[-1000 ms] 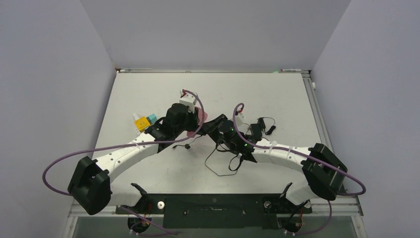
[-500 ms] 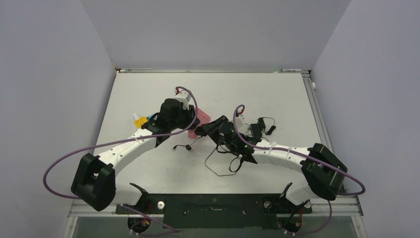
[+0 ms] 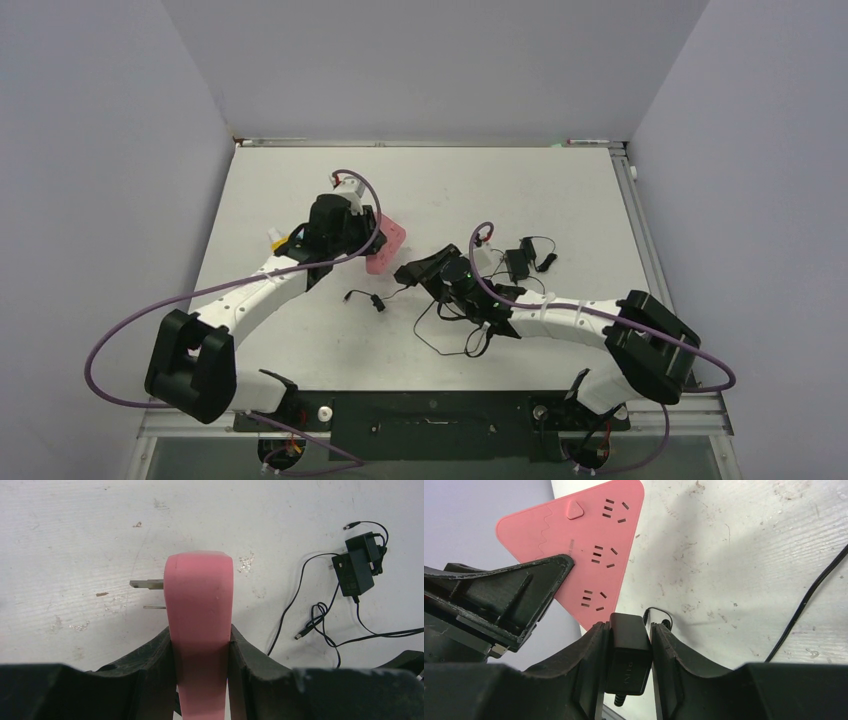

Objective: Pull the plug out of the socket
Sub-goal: Remove the plug from the socket, then place the plug at the center of the board.

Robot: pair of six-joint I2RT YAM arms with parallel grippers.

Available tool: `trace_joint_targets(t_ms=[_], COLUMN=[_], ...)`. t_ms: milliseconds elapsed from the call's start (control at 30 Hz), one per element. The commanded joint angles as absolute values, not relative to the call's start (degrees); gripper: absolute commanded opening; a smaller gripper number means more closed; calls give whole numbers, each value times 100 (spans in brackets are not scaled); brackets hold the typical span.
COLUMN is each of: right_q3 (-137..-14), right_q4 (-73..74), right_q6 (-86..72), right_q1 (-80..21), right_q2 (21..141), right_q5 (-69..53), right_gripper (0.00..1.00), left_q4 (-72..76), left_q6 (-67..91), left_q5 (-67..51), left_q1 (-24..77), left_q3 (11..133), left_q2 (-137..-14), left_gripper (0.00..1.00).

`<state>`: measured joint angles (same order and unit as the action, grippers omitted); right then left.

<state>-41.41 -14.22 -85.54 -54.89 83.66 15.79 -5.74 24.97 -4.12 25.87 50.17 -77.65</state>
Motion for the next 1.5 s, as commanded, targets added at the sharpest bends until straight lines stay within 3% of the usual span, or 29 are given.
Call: trace_joint_targets(t_ms=[0,433,700,1067,1467], right_q3=[-4219,-4354,-5247,-5632,-4369], right_q4=[-1477,-1120,306,1530,1072], right_q6=[-8494,-7978,-5894,-3885,-3930], right_q1=[-5536,-5532,-5004,-1525,-1387], right_q2=[8226,7742,7043,6782,6948], right_q5=[1714,2255,2809,98,-684], right_gripper=[5,5,5,5,5], left_q4=[-194,-183,-135,-141,-114], left_q6=[2517,2496,2382,2428,2513], left_q5=[-326,-403,-442,-570,-685], left_q1=[2572,2409,2193,2048,2048], left_q3=[5107,5130,5091,5076,5016], left_q2=[-7693,-7578,-7251,-7094,-7007], left_gripper=[0,0,0,0,0])
